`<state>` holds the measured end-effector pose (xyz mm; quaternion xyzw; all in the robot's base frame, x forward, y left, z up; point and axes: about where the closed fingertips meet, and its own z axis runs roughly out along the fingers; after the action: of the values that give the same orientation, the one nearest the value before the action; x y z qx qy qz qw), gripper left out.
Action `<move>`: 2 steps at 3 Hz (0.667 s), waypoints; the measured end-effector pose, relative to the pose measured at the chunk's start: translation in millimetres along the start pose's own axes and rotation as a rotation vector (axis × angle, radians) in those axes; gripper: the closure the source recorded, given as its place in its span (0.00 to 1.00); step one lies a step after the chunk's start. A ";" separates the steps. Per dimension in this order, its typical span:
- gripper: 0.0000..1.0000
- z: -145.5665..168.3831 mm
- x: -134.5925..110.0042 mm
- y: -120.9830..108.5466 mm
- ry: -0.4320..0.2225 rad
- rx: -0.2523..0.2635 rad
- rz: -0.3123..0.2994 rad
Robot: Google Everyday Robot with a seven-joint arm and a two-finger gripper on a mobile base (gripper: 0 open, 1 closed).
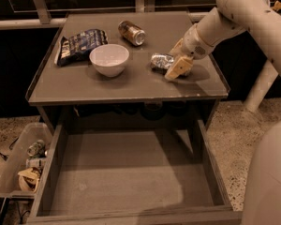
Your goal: Place redbull can into top drawer
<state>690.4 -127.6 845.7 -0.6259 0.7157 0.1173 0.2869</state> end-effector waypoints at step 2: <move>0.87 0.1 0.0 0.0 0.000 0.000 0.000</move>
Offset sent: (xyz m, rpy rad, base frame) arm 0.0000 0.0000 0.0000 0.0000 0.0000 0.0000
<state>690.4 -127.5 845.6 -0.6259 0.7157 0.1173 0.2868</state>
